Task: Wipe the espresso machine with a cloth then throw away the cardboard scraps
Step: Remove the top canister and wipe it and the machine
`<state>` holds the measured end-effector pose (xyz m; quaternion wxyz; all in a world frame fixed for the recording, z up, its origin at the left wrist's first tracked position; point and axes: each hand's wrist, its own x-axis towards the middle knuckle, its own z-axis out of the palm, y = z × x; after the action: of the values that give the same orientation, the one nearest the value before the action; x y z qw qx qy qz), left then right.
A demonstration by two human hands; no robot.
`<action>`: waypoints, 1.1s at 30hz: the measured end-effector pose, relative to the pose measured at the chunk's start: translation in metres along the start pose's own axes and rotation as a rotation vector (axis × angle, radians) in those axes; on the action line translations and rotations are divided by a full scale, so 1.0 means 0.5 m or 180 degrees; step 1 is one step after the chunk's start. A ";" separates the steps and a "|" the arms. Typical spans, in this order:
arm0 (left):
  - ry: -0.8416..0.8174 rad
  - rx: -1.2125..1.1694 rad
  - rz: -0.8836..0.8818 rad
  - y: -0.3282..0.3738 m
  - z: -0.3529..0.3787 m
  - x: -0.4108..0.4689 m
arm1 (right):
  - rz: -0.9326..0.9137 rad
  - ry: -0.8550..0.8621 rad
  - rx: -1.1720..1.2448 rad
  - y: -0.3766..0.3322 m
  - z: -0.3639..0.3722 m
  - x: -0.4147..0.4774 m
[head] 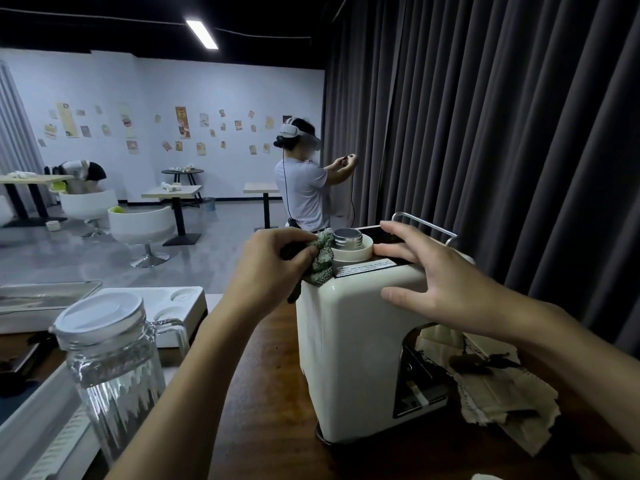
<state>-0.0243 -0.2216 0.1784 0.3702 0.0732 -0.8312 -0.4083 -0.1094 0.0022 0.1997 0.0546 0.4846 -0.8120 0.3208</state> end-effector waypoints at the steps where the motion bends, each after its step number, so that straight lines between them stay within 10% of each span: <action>1: -0.0005 0.0015 0.0071 0.007 -0.001 -0.014 | 0.0009 0.0009 0.0003 0.001 0.000 0.000; 15: 0.0168 0.0223 -0.0117 0.018 0.014 0.014 | 0.0040 0.0012 0.0005 0.005 0.003 -0.002; 33: -0.0090 0.0883 0.0943 0.124 0.060 -0.044 | -0.0443 0.0146 0.0838 0.021 -0.012 -0.045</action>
<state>-0.0174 -0.1527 0.1999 0.4009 -0.0053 -0.8863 -0.2320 -0.1074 0.0261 0.1907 0.0312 0.5352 -0.7258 0.4310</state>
